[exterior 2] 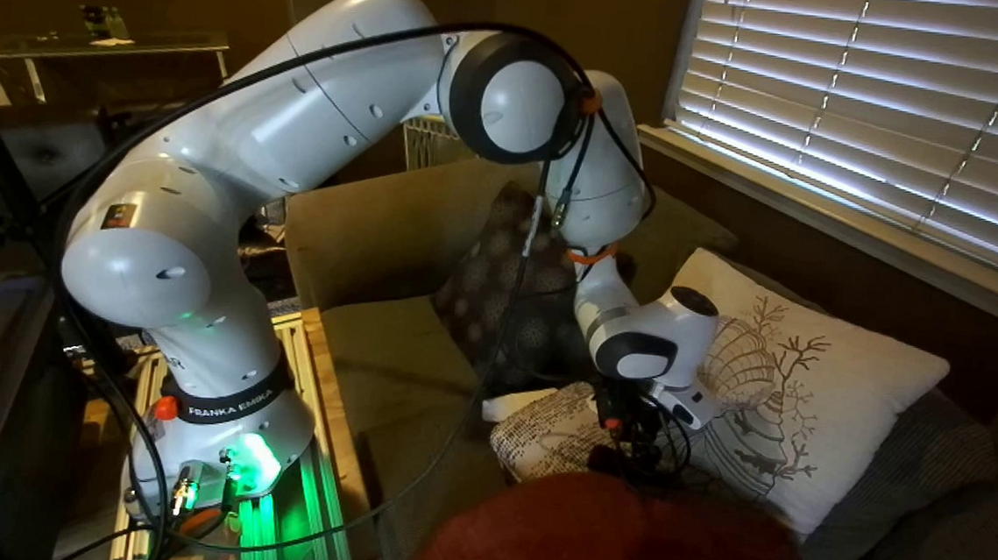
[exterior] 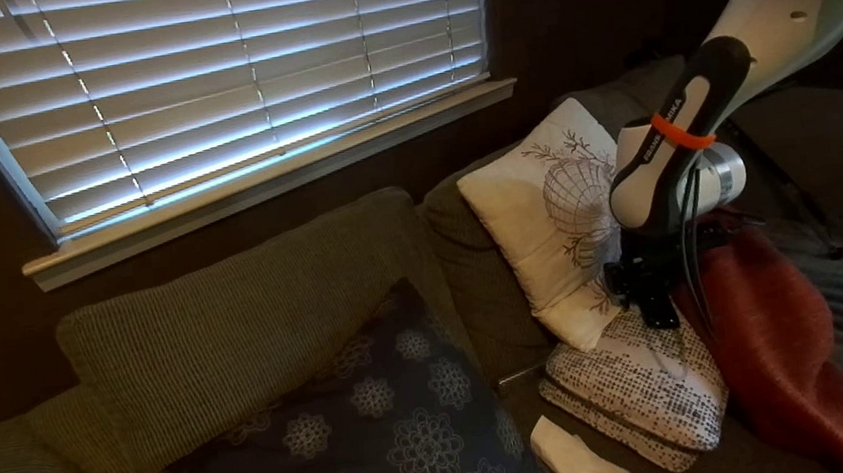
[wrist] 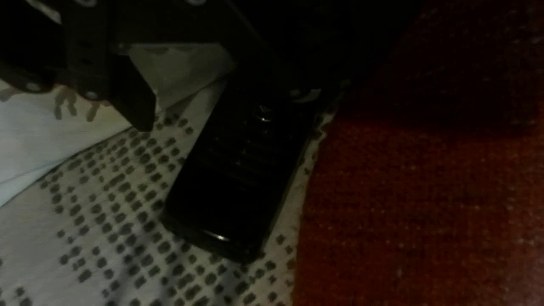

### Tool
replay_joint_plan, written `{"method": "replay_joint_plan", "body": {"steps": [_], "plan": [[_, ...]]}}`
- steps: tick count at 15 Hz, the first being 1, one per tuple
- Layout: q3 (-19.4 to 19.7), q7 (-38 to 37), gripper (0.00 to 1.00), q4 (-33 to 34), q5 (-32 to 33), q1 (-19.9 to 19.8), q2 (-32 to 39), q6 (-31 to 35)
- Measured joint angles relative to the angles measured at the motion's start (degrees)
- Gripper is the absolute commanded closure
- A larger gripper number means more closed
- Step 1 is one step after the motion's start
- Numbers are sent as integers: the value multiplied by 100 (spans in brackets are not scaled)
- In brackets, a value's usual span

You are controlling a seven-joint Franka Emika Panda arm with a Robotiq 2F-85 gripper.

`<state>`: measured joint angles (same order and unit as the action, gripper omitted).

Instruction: Move the blanket to the right and the remote to the left

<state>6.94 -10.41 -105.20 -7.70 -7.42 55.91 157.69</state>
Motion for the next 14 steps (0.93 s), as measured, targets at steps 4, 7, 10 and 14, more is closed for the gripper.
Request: {"method": "replay_joint_plan", "body": {"steps": [4, 7, 10, 14], "plan": [[42, 43, 0, -264, 0, 3, -105, 317], [134, 43, 0, -328, 0, 8, -126, 357], [151, 43, 0, -310, 0, -36, -99, 352], [-1, 73, 0, -176, -1, -156, -23, 352]]}}
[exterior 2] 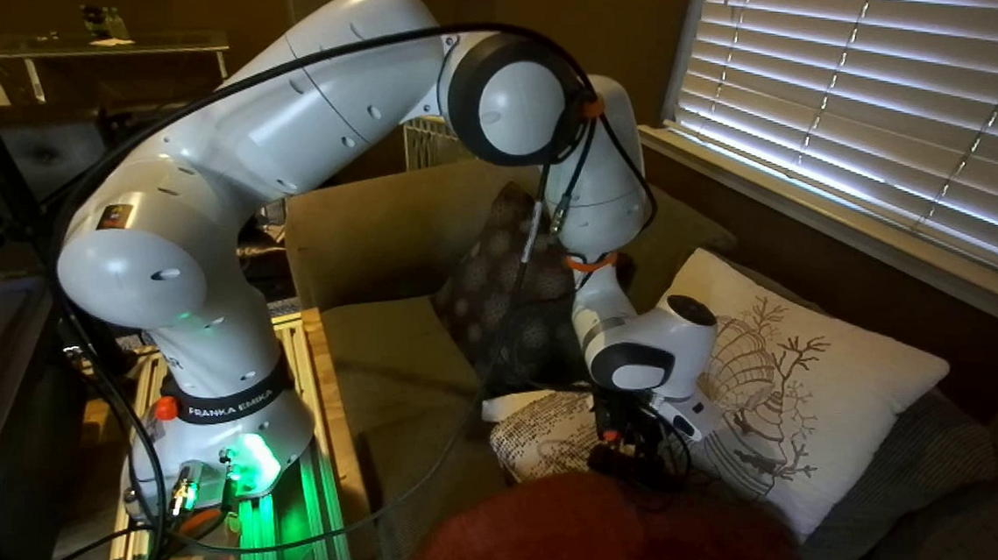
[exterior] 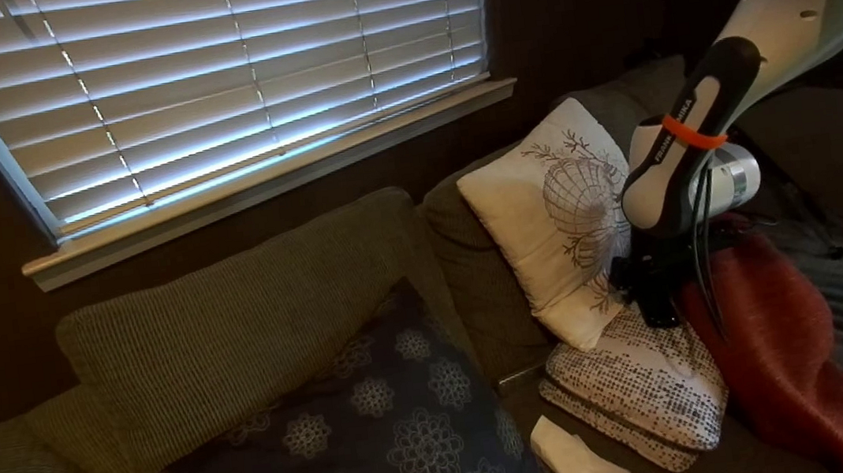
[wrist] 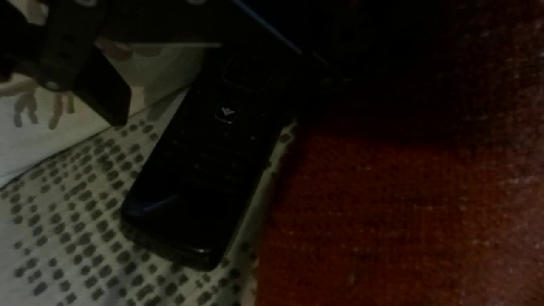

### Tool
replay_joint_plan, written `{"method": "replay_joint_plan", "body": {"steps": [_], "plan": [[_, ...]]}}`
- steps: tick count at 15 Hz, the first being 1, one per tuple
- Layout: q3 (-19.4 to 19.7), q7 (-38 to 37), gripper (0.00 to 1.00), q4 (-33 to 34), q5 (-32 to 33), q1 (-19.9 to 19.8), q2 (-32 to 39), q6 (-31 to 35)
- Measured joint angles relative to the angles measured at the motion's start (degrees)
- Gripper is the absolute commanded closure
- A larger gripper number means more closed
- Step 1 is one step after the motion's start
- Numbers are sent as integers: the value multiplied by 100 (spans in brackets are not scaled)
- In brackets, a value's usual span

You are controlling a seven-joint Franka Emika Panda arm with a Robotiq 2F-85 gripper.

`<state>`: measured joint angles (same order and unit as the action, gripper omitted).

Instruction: Move the blanket to the right and the remote to the left

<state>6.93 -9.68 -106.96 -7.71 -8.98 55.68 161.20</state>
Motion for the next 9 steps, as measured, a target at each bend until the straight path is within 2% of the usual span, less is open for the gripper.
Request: {"method": "replay_joint_plan", "body": {"steps": [1, 2, 4, 7, 9], "plan": [[-7, 0, 6, 41, 0, 1, 28, -17], [3, -6, 26, 91, 0, 10, 69, -61], [49, -20, 32, 195, 0, 29, 160, -210], [102, -20, 54, 355, 0, 30, 285, -430], [104, -20, 60, 409, 0, 29, 301, -500]]}}
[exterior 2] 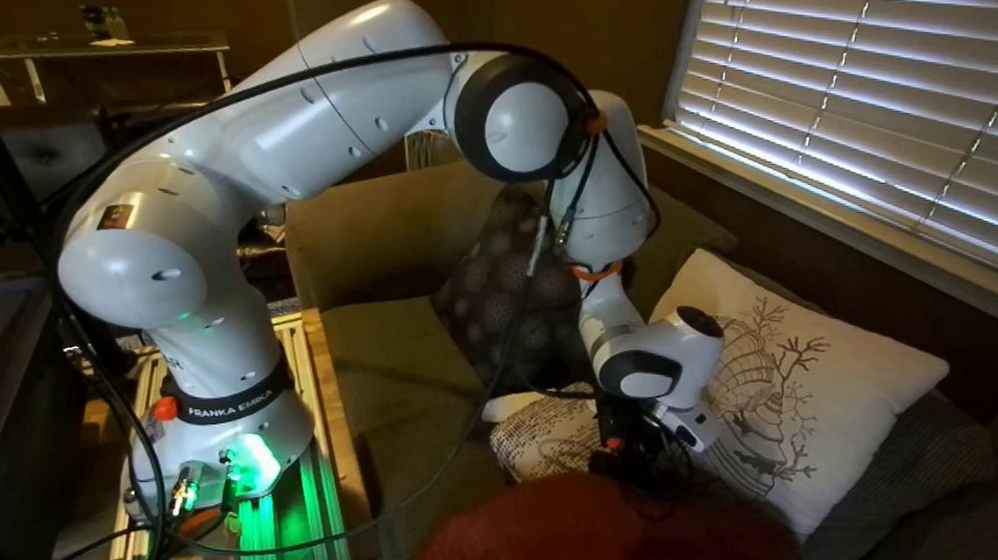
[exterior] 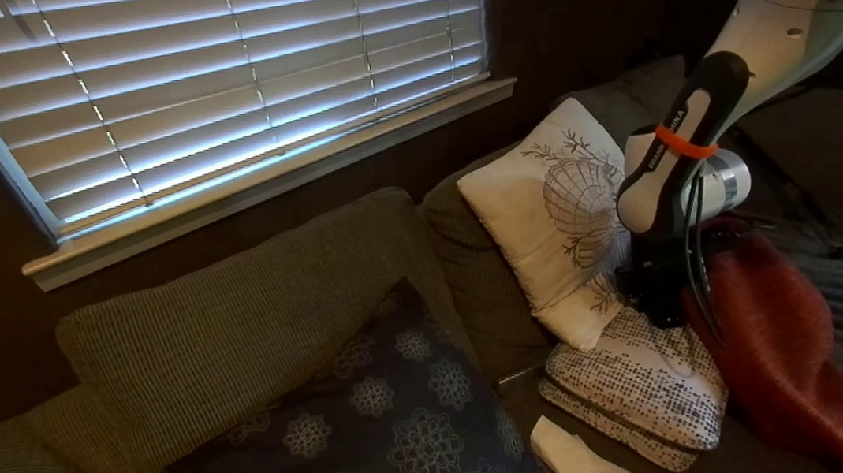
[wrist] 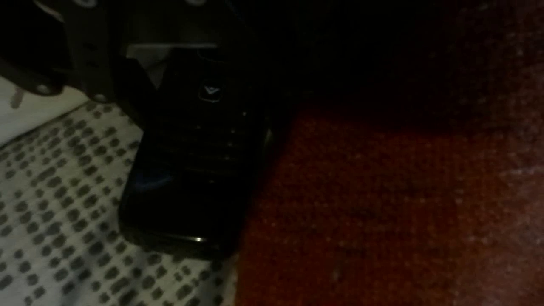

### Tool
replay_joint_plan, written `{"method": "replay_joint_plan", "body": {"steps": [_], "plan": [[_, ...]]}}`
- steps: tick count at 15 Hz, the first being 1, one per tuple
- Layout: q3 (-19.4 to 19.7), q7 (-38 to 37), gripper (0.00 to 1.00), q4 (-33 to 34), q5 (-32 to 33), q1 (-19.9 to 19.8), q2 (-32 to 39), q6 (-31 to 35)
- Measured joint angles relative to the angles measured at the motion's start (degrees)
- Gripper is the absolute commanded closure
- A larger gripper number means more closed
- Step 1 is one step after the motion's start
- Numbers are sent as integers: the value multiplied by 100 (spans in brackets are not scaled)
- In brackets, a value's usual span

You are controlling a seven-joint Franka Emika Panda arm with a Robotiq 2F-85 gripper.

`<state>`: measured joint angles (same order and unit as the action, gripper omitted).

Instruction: Move the blanket to the right and the remote to the left

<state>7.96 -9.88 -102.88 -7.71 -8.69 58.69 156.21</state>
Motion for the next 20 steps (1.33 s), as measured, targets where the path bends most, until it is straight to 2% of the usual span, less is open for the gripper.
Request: {"method": "replay_joint_plan", "body": {"steps": [6, 10, 15, 20], "plan": [[0, 157, 63, -82, 65, 50, -45, 25], [12, 356, 63, -535, 277, 224, -230, 341], [89, 525, 63, -1586, 679, 659, -629, 1034], [323, 617, 63, -2353, 1065, 1347, -879, 1534]]}}
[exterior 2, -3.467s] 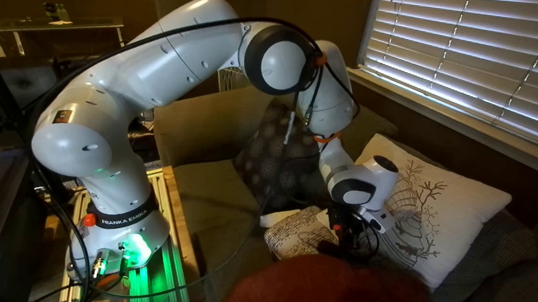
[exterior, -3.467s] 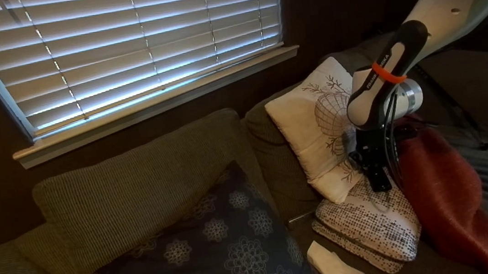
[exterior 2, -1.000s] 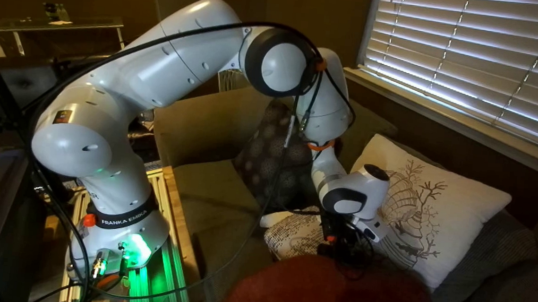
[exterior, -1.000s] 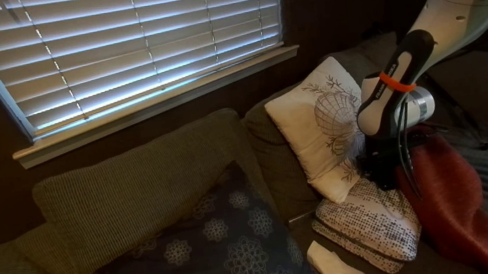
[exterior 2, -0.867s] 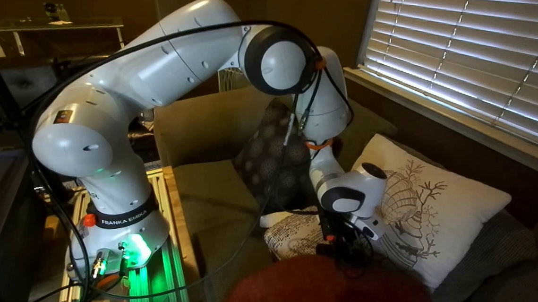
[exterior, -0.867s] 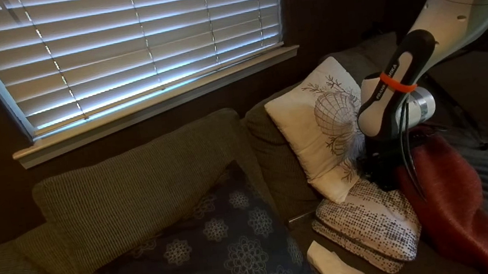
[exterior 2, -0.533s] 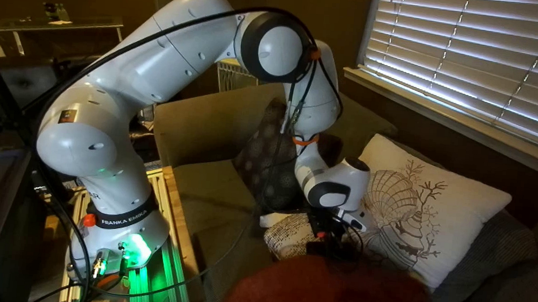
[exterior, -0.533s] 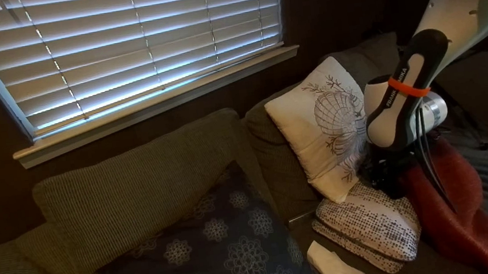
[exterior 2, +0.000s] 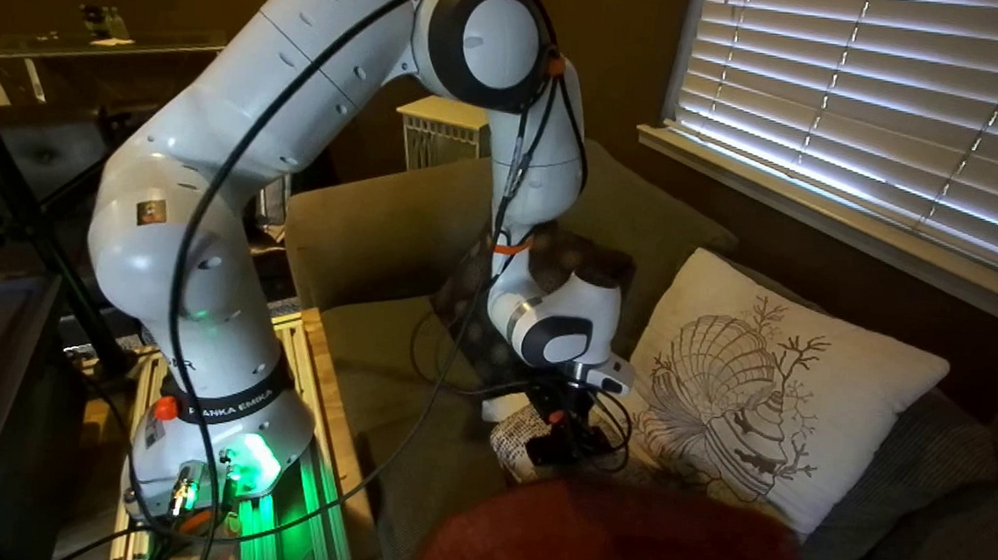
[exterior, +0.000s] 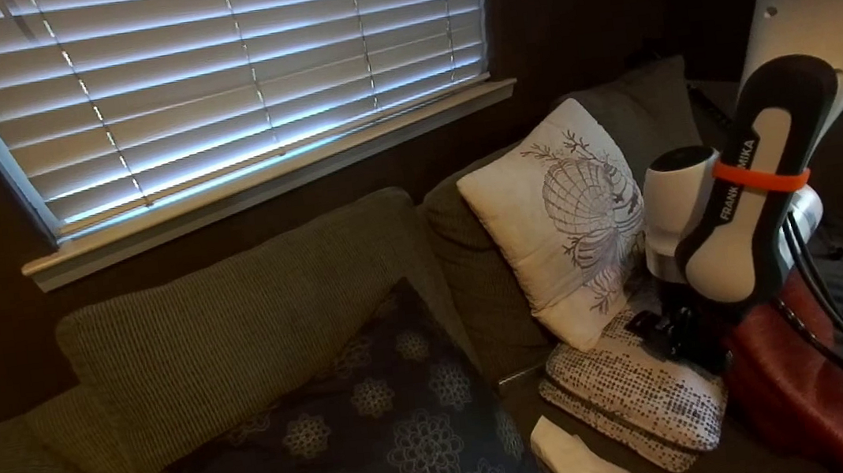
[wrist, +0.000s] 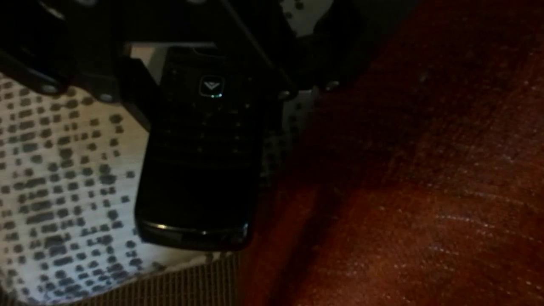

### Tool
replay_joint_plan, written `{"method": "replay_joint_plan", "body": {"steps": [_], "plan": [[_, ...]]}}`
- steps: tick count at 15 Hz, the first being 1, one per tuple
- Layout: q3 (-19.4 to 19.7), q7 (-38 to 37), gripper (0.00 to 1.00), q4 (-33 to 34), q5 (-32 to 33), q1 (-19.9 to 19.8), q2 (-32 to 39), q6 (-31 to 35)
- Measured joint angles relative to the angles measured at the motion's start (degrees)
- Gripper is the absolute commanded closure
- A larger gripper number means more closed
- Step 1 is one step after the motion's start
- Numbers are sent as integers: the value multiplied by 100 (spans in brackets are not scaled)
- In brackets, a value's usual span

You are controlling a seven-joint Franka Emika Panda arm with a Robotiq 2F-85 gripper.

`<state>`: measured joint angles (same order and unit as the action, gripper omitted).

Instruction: Move the blanket to the right and the remote to the left

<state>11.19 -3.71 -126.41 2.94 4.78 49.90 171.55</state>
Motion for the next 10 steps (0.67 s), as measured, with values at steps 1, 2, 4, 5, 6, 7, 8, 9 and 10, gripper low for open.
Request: {"method": "replay_joint_plan", "body": {"steps": [1, 2, 4, 5, 6, 7, 8, 9, 10], "plan": [[73, 18, 63, -69, 87, 171, -12, 57], [141, 40, 63, -113, 159, 338, -13, 96], [259, 99, 63, -145, 279, 640, -13, 127], [305, 133, 63, -146, 332, 766, -13, 135], [343, 169, 63, -146, 382, 873, -14, 151], [375, 205, 63, -146, 431, 970, -13, 167], [400, 233, 63, -146, 479, 1051, -14, 185], [418, 260, 63, -146, 523, 1118, -13, 204], [432, 291, 63, -145, 548, 1173, -14, 220]]}}
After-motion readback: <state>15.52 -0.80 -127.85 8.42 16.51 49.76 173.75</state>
